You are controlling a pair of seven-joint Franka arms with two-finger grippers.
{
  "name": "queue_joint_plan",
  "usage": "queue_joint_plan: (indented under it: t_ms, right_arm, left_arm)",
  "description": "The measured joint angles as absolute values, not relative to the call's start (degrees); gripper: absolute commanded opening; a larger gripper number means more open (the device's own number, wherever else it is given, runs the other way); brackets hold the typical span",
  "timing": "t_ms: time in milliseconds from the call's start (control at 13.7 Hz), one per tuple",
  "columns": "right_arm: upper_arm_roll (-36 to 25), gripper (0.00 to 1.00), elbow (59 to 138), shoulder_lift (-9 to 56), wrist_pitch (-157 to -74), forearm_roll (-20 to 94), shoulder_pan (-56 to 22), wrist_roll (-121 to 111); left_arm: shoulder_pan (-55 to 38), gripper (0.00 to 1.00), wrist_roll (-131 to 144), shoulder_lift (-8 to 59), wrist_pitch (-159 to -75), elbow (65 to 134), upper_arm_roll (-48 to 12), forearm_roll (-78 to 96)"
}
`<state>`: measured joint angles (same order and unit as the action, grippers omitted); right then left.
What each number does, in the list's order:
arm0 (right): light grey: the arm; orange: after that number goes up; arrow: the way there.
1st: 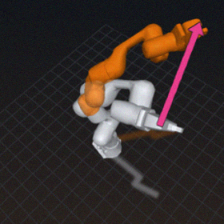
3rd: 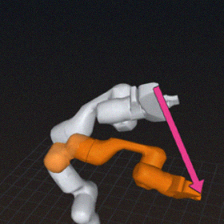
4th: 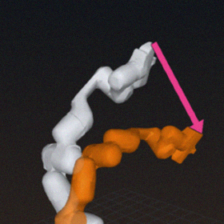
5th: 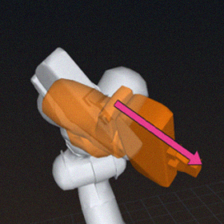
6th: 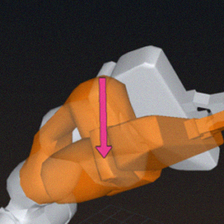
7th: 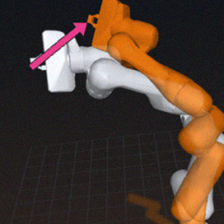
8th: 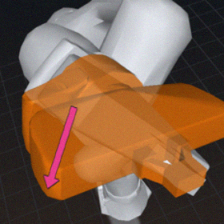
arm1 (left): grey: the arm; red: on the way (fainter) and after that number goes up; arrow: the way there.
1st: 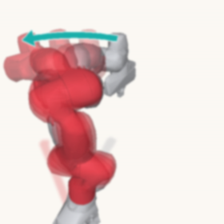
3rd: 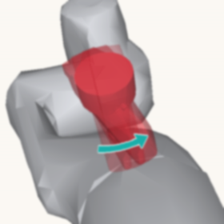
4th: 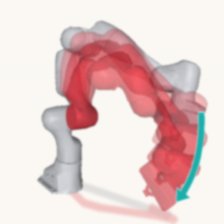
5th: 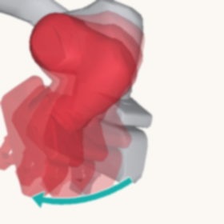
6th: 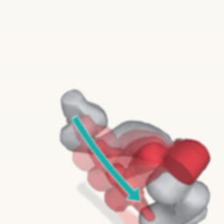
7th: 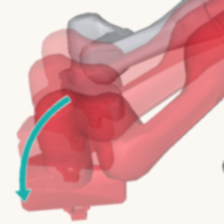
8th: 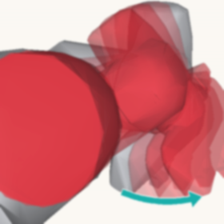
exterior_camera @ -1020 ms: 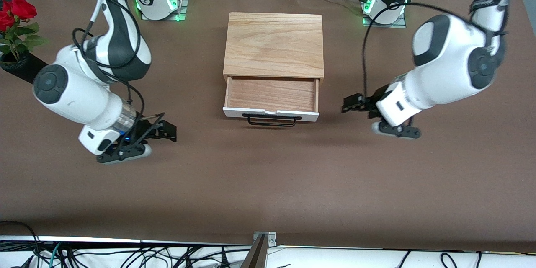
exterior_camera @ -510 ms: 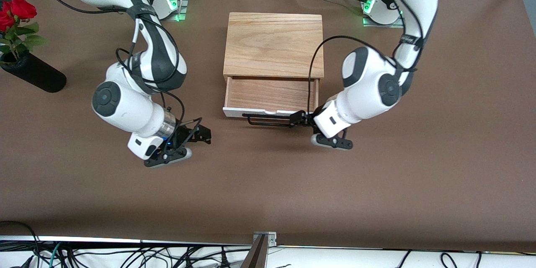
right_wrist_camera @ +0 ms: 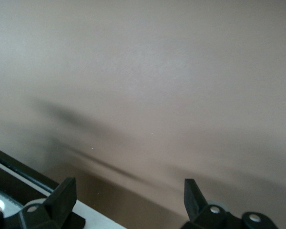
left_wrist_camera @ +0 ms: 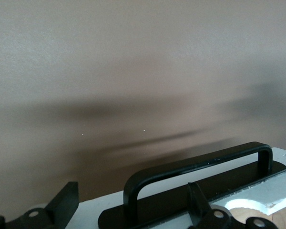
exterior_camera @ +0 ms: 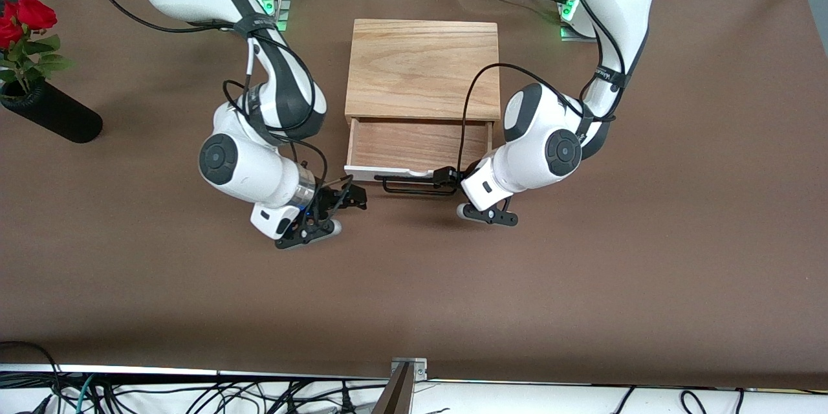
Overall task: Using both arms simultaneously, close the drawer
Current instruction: 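Push the white drawer front into the chest with both grippers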
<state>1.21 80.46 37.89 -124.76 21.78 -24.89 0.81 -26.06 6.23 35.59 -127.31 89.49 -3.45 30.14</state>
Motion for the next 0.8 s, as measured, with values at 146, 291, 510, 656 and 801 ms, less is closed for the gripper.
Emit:
queue_joint_plan:
  t_ms: [146, 291, 510, 656, 801]
  right_arm:
    - [1.6, 1.0, 80.4, 38.1, -124.7, 22.0, -25.4, 0.8]
    - [2.4, 1.0, 80.4, 38.2, -124.7, 22.2, -25.7, 1.7]
    - [2.8, 1.0, 80.4, 38.6, -124.6, 22.9, -27.5, 4.3]
    - [2.9, 1.0, 80.5, 39.0, -124.2, 22.9, -28.5, 4.7]
    - [2.9, 1.0, 80.5, 39.4, -122.4, 23.0, -29.0, 4.7]
  left_arm:
    - [-25.9, 1.0, 6.2, 35.5, -125.9, 89.2, -3.4, 30.1]
    - [-25.9, 1.0, 6.2, 35.5, -124.7, 89.0, -3.4, 30.1]
    - [-25.9, 1.0, 6.2, 35.5, -122.6, 88.7, -3.4, 30.1]
    - [-25.9, 1.0, 6.2, 35.5, -122.2, 88.6, -3.4, 30.1]
    - [-25.9, 1.0, 6.2, 35.5, -122.0, 88.6, -3.4, 30.1]
